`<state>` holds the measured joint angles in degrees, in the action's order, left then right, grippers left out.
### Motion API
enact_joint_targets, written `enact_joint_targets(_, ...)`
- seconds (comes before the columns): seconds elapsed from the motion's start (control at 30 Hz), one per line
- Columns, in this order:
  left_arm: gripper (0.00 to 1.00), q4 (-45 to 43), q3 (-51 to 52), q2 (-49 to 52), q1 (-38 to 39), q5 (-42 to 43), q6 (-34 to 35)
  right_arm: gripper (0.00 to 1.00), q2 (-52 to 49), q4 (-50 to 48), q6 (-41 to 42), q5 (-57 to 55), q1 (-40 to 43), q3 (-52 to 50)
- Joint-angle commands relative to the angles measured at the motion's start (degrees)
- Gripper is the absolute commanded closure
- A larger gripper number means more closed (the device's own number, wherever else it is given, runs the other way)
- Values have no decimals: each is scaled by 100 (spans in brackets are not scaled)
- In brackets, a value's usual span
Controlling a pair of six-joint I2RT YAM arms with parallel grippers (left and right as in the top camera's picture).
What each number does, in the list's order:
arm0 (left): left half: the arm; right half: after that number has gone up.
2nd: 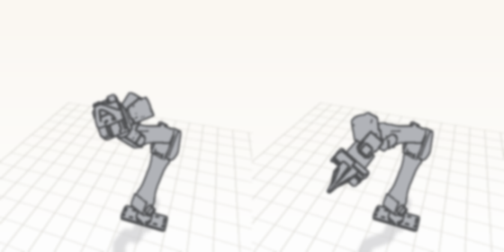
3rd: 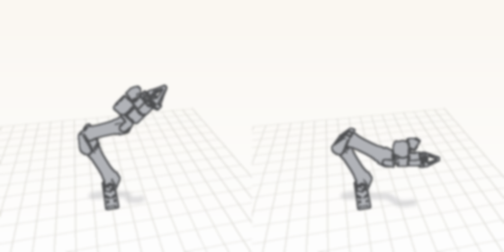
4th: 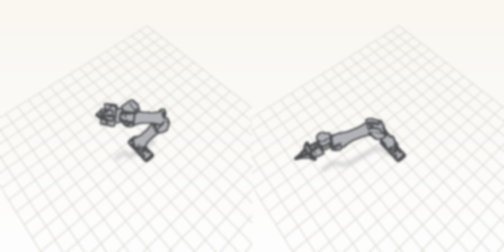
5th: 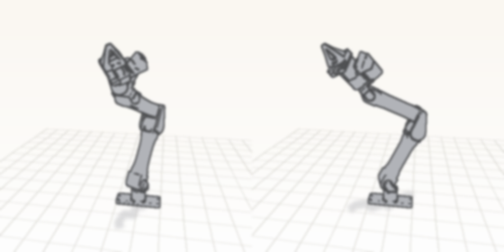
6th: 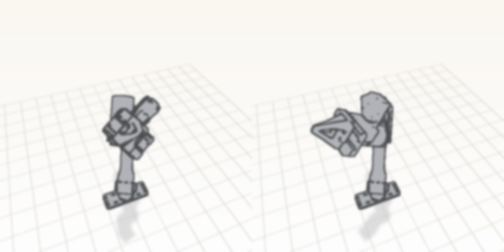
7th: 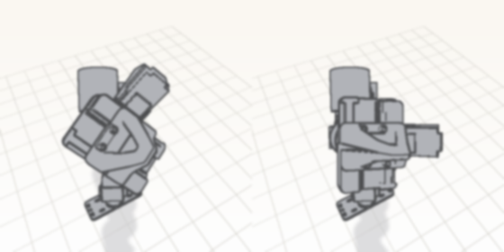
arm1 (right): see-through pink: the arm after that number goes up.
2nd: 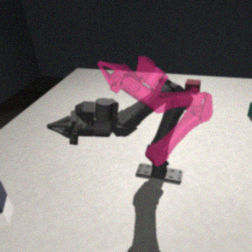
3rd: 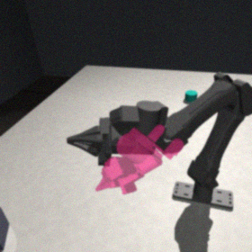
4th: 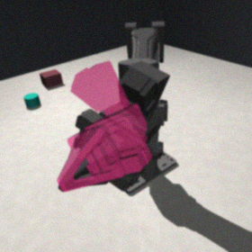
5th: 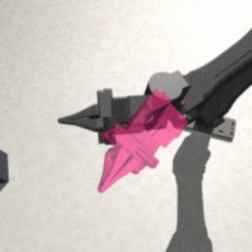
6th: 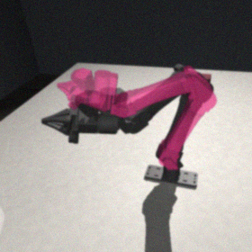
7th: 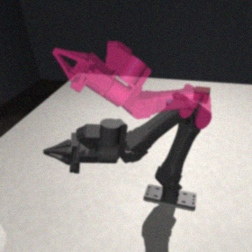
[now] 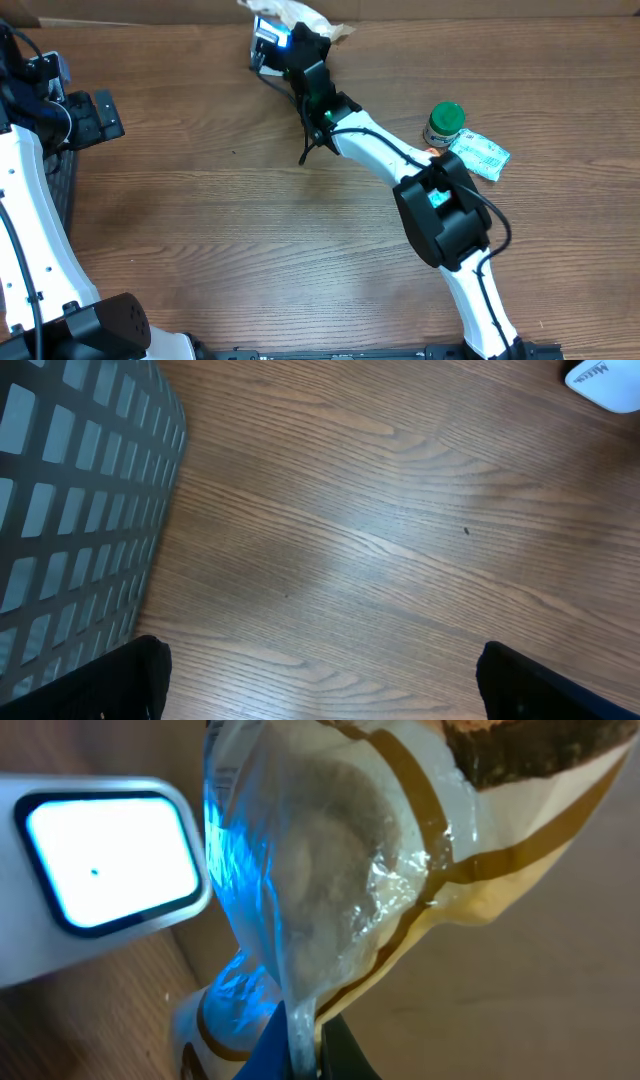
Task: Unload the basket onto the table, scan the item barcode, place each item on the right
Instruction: 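Hold the snack bag in front of the white scanner, then carry the snack bag right and lower it beside the jar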
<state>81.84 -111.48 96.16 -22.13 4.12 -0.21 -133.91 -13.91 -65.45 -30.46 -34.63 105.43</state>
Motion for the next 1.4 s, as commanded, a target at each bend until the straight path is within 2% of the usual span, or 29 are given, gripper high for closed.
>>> enact_joint_targets(0.0,0,-2,-63,-17,17,37,-96,96,1209,433,1054,-348,-20,68)
enact_joint_targets(0.17,0,-2,-63,-17,17,37,-96,96,2299,2625,2579,-20,-111,68)
enact_joint_targets(0.33,0,-2,-63,-17,17,37,-96,96,3379,5431,4900,1215,-59,68)
enact_joint_targets(0.53,0,-2,-63,-17,20,37,-96,96,3731,8146,5810,3141,424,63)
enact_joint_targets(0.63,0,-2,-63,-17,17,37,-96,96,3604,8944,5882,3442,844,-162)
enact_joint_targets(0.73,0,-2,-63,-17,17,37,-96,96,3536,8974,5928,3447,1222,-654)
enact_joint_targets(1.0,0,-2,-63,-17,17,37,-96,96,3471,7801,5923,3467,2052,-2170)
enact_joint_targets(1.1,0,-2,-63,-17,17,37,-96,84,3471,7617,5925,3467,2221,-2382)
enact_joint_targets(1.17,0,-2,-63,-17,17,37,-96,80,3471,7606,5923,3467,2284,-2404)
enact_joint_targets(1.27,0,-2,-63,-17,17,37,-96,64,3471,7587,5923,3464,2312,-2404)
enact_joint_targets(1.37,0,-2,-63,-17,17,37,-96,54,3471,7556,5923,3464,2312,-2404)
